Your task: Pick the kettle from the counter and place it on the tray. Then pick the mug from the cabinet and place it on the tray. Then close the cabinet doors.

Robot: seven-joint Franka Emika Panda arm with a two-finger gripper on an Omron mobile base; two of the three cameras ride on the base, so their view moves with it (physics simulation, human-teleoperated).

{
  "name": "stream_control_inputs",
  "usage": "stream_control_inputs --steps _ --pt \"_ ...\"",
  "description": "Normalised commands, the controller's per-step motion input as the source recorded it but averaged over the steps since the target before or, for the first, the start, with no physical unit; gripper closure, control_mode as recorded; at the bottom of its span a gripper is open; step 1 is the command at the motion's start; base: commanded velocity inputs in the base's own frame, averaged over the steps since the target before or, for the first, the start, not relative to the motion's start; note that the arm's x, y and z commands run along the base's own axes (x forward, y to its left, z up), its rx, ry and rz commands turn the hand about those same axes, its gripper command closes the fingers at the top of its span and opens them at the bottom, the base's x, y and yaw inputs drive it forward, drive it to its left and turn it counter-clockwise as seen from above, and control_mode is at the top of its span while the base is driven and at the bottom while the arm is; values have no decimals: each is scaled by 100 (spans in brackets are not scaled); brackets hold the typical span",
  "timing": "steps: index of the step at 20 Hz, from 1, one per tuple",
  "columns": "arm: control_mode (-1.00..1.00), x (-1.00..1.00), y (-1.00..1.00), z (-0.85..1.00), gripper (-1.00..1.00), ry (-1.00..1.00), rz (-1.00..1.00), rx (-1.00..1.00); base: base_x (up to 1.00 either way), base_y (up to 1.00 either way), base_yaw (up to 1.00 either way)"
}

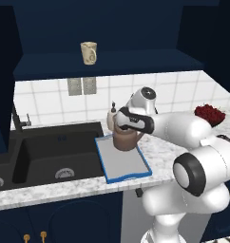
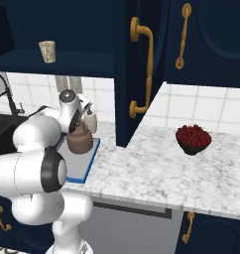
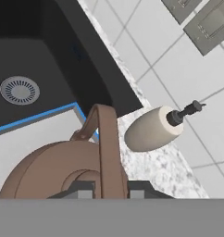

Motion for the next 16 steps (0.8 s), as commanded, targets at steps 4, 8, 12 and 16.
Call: stream_control_inputs --steps 4,8,12,16 --pt "-100 0 19 -23 100 0 0 0 0 0 0" --pt "-100 7 11 -22 100 0 0 0 0 0 0" --pt "-100 12 0 -23 100 0 0 0 0 0 0" --pt "-100 8 6 -19 -100 -1 0 0 0 0 0"
